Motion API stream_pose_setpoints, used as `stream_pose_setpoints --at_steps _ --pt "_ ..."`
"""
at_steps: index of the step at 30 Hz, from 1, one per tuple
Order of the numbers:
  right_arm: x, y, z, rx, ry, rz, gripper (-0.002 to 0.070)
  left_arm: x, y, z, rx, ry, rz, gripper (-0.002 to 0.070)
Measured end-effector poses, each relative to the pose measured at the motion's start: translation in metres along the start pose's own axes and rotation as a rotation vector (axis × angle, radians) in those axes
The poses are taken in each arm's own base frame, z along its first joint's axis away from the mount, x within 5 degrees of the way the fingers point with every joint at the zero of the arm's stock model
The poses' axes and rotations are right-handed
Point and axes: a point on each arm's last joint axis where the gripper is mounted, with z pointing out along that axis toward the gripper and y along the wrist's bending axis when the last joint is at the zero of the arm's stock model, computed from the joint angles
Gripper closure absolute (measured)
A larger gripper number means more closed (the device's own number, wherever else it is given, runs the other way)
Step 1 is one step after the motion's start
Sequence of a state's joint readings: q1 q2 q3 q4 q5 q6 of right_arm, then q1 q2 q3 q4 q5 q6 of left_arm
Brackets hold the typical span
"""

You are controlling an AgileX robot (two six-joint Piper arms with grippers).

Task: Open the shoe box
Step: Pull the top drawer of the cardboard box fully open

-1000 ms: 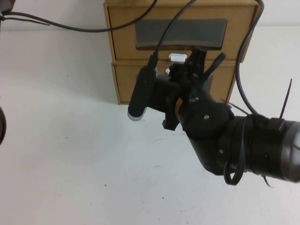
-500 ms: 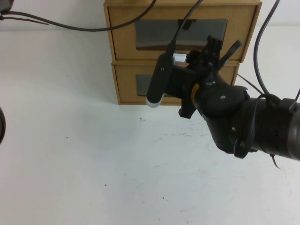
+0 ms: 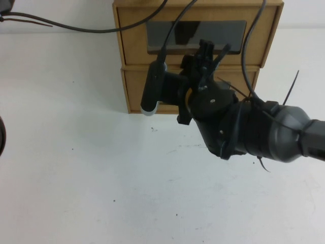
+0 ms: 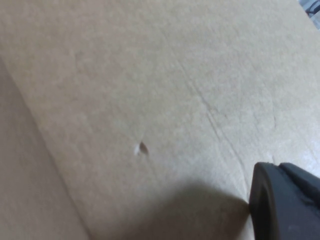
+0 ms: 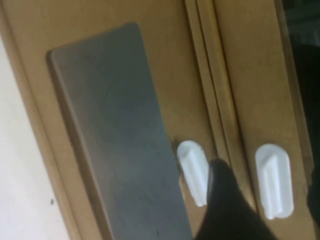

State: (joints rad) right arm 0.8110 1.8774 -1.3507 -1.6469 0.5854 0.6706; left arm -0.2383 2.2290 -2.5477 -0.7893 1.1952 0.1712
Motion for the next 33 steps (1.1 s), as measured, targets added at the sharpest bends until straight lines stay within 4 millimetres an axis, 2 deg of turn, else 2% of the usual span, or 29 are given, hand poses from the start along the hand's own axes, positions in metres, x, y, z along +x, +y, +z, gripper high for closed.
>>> stream_pose_setpoints --at_steps 9,18,33 --pt "0.002 0.002 0.006 0.014 0.031 -0.010 0.0359 0.000 0.000 0.000 0.004 0.001 -0.002 0.0680" --pt "0.025 -0.010 0.019 0.033 0.086 0.026 0.0360 0.001 -0.002 0.000 0.023 0.008 -0.010 0.0680" --pt "0.020 -0.006 0.020 -0.029 0.009 0.029 0.0377 0.001 -0.003 0.000 0.034 0.015 -0.016 0.0680"
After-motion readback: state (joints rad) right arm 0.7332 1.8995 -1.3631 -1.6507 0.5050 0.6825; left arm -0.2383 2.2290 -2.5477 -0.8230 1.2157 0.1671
